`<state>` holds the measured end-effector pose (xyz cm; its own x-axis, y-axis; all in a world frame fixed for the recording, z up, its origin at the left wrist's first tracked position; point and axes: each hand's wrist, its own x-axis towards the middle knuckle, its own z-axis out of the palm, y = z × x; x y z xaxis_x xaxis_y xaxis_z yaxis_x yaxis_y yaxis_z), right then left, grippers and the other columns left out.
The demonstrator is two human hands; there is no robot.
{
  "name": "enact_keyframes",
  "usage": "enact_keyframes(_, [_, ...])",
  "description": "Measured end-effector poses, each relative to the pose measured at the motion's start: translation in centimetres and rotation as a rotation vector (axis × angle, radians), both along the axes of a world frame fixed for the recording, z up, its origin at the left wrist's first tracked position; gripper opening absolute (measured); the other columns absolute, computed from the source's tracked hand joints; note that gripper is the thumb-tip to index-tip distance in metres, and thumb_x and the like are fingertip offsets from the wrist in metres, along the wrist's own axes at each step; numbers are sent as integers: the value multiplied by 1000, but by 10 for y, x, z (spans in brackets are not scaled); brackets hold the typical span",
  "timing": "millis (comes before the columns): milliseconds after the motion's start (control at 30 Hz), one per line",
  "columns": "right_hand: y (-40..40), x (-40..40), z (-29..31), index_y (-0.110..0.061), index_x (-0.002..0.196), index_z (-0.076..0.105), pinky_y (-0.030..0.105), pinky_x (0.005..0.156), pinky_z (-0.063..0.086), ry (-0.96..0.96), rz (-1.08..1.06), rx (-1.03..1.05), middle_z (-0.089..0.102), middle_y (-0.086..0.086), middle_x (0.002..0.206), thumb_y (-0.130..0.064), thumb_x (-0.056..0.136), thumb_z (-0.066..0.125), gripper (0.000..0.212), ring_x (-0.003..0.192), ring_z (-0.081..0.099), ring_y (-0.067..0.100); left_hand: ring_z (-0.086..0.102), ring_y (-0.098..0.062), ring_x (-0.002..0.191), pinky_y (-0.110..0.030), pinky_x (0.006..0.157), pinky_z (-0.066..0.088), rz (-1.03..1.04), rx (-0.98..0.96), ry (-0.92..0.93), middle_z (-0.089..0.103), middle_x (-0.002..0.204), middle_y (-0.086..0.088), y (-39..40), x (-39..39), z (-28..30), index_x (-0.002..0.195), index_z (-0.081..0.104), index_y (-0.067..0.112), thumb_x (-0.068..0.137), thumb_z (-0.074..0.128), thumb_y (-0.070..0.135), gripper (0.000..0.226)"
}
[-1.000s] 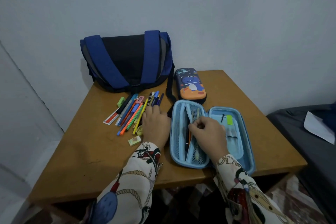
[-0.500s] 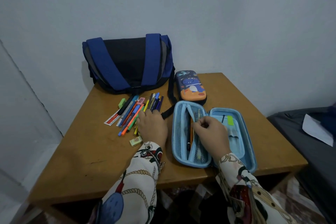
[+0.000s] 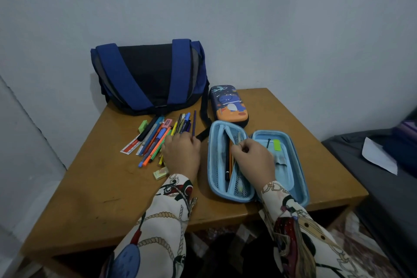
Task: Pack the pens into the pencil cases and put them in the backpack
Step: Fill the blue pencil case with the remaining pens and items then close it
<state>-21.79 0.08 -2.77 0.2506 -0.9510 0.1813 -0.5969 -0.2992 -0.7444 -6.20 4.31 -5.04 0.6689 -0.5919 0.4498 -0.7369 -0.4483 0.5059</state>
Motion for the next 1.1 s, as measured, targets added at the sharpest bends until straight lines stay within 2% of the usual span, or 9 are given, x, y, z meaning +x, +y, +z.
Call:
enact_keyframes(167, [-1, 0, -3, -12, 74, 60, 37, 76, 44, 27, 11, -43, 61, 2, 63, -32, 86, 58, 23, 63, 58, 19, 59, -14, 83, -29, 75, 52, -309, -333, 518, 62, 87, 0, 16, 2, 0, 107, 67, 17, 92, 58, 19, 18])
enact_keyframes(300, [-2, 2, -3, -17, 70, 59, 39, 77, 45, 64, 32, -76, 57, -4, 59, -32, 85, 59, 21, 62, 55, 13, 54, 0, 70, -10, 68, 44, -504, -288, 477, 59, 87, -5, 28, -6, 2, 106, 71, 16, 89, 61, 7, 21])
enact_keyframes(400, [-2, 2, -2, -17, 70, 58, 41, 80, 46, 49, 29, -74, 56, -4, 60, -31, 86, 59, 21, 62, 55, 12, 53, 1, 64, -11, 66, 45, -593, -287, 472, 58, 83, -5, 30, -7, 2, 98, 72, 18, 87, 62, 1, 23])
enact_keyframes(533, [-1, 2, -2, -19, 67, 55, 43, 82, 47, 10, 26, -66, 53, -6, 59, -31, 87, 57, 23, 62, 54, 12, 56, -9, 78, -25, 73, 48, -658, -276, 472, 62, 76, 7, 28, -6, 3, 78, 71, 28, 86, 62, 12, 20])
enact_keyframes(600, [-2, 1, -3, -20, 67, 55, 44, 83, 48, 2, 30, -64, 53, -6, 59, -32, 87, 56, 24, 62, 54, 11, 52, -6, 82, -20, 75, 42, -689, -240, 415, 61, 72, 11, 26, -5, 1, 76, 73, 27, 82, 60, 20, 16])
enact_keyframes(733, [-2, 1, -4, -18, 70, 59, 45, 84, 49, -16, 36, -59, 55, -6, 60, -33, 87, 57, 23, 62, 55, 12, 37, 4, 92, -5, 81, 27, -668, -176, 265, 48, 84, 11, 22, -4, -3, 82, 70, 29, 84, 67, 9, 20])
enact_keyframes(867, [-2, 0, -4, -18, 69, 58, 46, 81, 49, -29, 40, -52, 54, -6, 59, -32, 87, 57, 22, 61, 54, 13, 25, -2, 114, -27, 101, 27, -692, -78, 260, 41, 112, 12, 22, -2, -2, 77, 72, 30, 83, 72, 21, 11])
enact_keyframes(1000, [-2, 1, -3, -18, 70, 59, 47, 81, 50, -10, 53, -58, 55, -6, 60, -31, 87, 58, 21, 62, 55, 13, 7, -4, 136, -40, 113, 9, -736, 105, 162, 29, 148, 10, 24, -3, 1, 80, 69, 37, 81, 72, 32, 6])
enact_keyframes(1100, [-3, 2, -3, -17, 71, 59, 48, 82, 50, -8, 56, -55, 56, -6, 60, -31, 87, 57, 21, 63, 56, 13, 3, -7, 140, -46, 115, 8, -740, 142, 179, 27, 151, 10, 23, -3, 0, 81, 65, 41, 80, 70, 38, 6])
